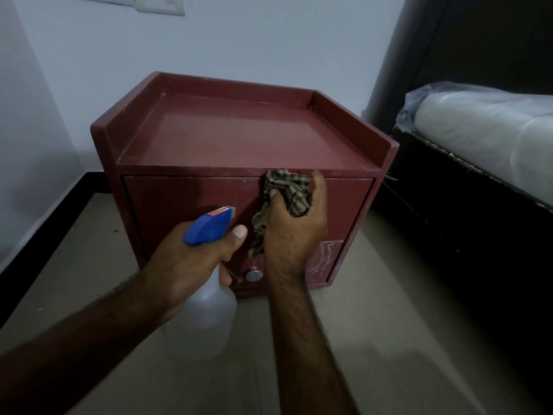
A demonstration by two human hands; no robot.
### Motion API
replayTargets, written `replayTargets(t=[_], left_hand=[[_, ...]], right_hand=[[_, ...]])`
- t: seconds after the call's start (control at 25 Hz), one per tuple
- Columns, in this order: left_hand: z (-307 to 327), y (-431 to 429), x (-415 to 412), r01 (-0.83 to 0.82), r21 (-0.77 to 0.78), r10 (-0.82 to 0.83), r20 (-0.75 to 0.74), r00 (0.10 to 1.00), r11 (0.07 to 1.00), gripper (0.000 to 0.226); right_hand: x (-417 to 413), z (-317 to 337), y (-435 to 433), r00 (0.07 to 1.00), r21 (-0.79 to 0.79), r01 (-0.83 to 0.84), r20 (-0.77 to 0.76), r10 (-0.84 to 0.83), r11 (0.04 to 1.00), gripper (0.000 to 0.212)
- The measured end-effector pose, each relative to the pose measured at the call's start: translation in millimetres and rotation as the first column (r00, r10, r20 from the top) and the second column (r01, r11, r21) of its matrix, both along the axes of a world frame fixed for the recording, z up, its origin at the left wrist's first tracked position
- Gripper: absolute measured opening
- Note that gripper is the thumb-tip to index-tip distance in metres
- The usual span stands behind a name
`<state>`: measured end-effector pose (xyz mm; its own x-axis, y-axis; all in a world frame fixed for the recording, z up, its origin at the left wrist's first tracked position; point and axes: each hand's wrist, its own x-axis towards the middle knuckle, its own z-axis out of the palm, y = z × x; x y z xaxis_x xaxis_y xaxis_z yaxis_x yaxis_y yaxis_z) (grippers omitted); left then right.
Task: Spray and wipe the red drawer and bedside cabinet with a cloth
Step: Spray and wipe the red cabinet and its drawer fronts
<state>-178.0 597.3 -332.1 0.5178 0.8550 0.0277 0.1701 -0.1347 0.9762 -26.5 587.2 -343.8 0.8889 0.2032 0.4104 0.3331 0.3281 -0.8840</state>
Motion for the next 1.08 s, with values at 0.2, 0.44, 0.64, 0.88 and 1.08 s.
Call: replayTargets(t=[0.2,0.44,0.64,0.88,1.08], left_hand=[[4.2,-0.5,-0.3,-0.024,-0.012,0.025,0.019,1.000,1.000,0.056],[3.0,0.5,-1.0,-0.081,0.006,0.081,-0.028,0.996,0.997,0.046],[4.0,4.6,-9.5,-0.100,0.022,0.101,-0.048,0.994,0.995,0.048],[3.5,8.2,-17.1,-0.097,0.020,0.098,-0.041,0.994,0.995,0.046],[-0.9,15.0,-26.7,-0.119,0.025,0.119,-0.025,0.993,0.993,0.052]], right_hand=[[-6.4,5.2,2.3,0.996,-0.029,0.018,0.089,-0.015,0.999,0.071],[-12.1,2.0,9.0,0.988,-0.020,-0.017,0.155,0.020,1.000,0.071],[-19.5,4.2,8.7,0.981,-0.022,-0.053,0.187,0.056,0.998,0.070],[4.6,0.2,-1.5,0.998,-0.002,0.034,0.058,-0.033,0.999,0.070],[-17.4,5.0,5.0,0.993,-0.025,0.032,0.116,-0.029,0.999,0.071]])
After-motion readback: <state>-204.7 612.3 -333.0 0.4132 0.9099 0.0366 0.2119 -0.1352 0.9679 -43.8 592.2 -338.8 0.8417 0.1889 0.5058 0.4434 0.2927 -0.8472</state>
